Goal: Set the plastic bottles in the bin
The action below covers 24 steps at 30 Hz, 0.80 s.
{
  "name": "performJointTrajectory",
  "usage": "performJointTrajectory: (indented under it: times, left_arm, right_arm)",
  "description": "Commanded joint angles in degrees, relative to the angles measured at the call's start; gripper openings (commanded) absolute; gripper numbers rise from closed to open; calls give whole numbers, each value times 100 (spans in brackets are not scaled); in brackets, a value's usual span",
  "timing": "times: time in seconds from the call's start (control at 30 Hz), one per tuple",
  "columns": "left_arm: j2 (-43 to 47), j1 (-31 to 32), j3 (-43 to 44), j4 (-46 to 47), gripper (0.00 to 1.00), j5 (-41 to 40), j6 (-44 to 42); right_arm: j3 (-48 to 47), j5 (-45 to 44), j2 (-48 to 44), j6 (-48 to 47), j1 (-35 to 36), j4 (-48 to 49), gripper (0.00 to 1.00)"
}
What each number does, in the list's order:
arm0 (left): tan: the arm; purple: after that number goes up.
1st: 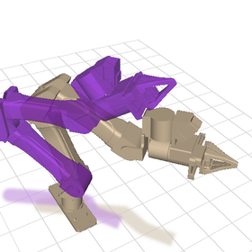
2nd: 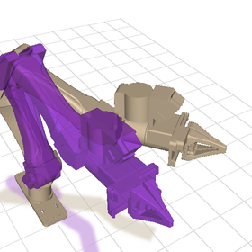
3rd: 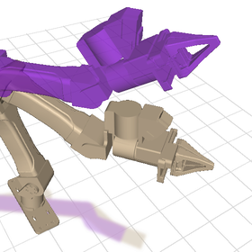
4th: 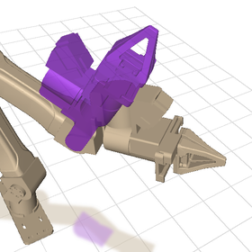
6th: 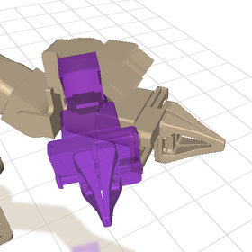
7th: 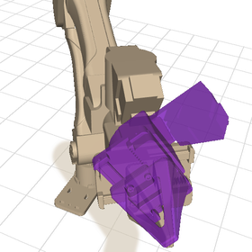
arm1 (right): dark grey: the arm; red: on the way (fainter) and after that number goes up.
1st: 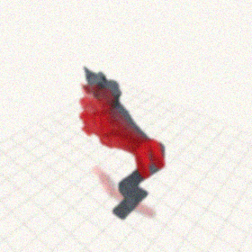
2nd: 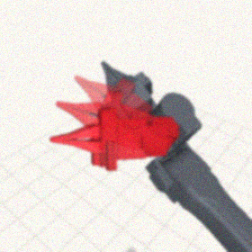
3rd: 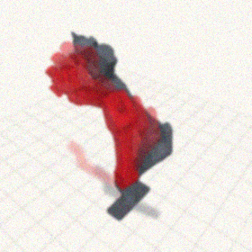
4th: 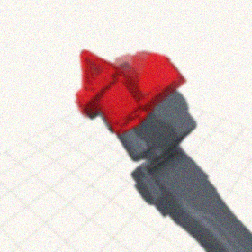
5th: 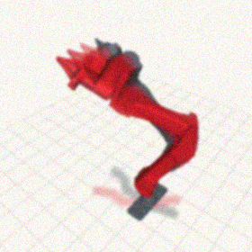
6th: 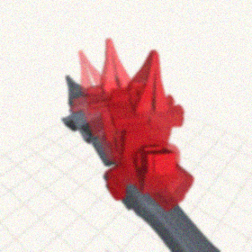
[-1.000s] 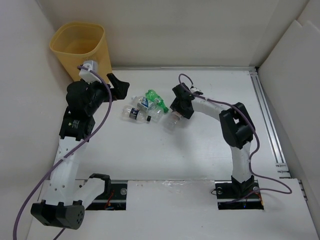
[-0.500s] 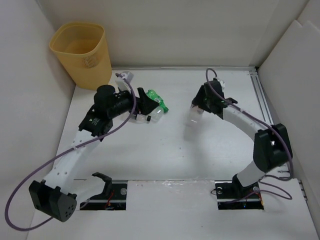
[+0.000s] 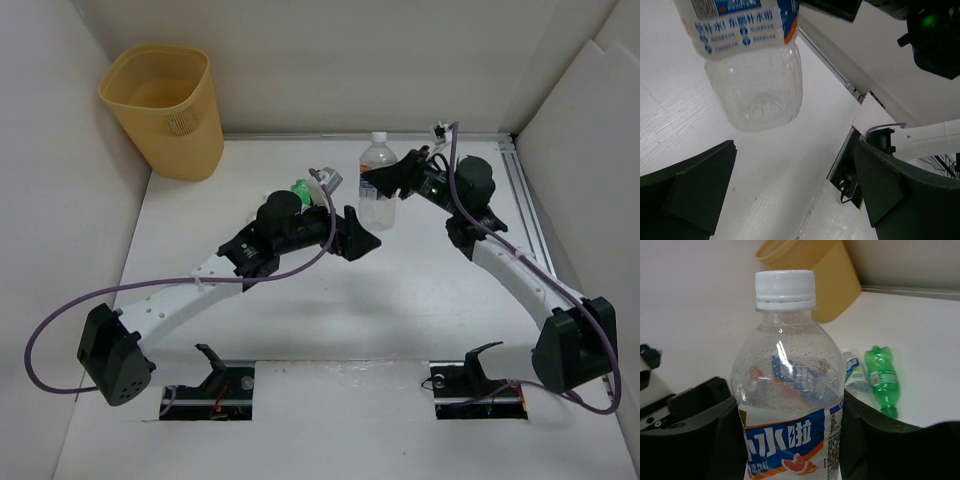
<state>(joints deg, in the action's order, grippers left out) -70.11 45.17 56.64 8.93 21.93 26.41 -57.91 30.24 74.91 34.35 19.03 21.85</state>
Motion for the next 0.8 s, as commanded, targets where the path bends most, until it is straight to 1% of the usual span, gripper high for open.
performJointTrajectory:
  times: [0.0,0.07,0.1,0.13,0.2,0.33,0.47,0.5,0.53,0.57,0.6,0.63,0.67,0.7,0.73,0.77]
  left_arm:
    - [-3,158,321,882,100,-426,-118]
    - [-135,159,453,883,100,-549,-119]
    - [-231,159,505,935,100,-550,-119]
    - [-301,159,506,935,100,-611,-119]
    - [-302,211,506,988,100,-760,-171]
    - [-355,212,506,1181,100,-761,-172]
    - [-407,212,392,1462,99,-471,-58]
    - [-407,212,391,1550,81,-349,-57]
    - [-407,212,391,1550,60,-348,-57]
    - [-338,212,391,1551,34,-348,-57]
    - [-337,212,391,1429,13,-583,3]
    - [-259,212,452,1332,0,-759,4]
    - [-197,212,505,1235,0,-909,-74]
    - [-196,73,662,990,0,-1232,-153]
    - [-144,71,751,858,0,-1375,-154]
    - [-144,-172,856,734,0,-1454,-154]
  right_arm:
    - [184,983,-161,546,101,1400,0]
    - [358,1115,-214,852,267,1672,0]
    - [412,1194,-214,993,268,2161,0]
    - [412,1334,-214,1317,355,2453,0]
    - [543,1405,-214,1591,444,3077,0]
    - [605,1406,-214,1891,628,3544,0]
    - [605,1406,-74,2137,760,4028,0]
    - [605,1327,-73,2137,760,4029,0]
    - [605,1274,-13,2190,708,4029,7]
    - [605,1274,-12,2138,708,4029,20]
    - [605,1274,-12,2077,629,3890,42]
    - [605,1213,-12,1885,507,3793,69]
    - [605,1212,-142,1769,410,3383,77]
    - [553,1143,-196,1481,191,3161,98]
    - [553,1064,-266,1478,189,2924,100]
    - [553,1063,-336,1200,-81,2678,100]
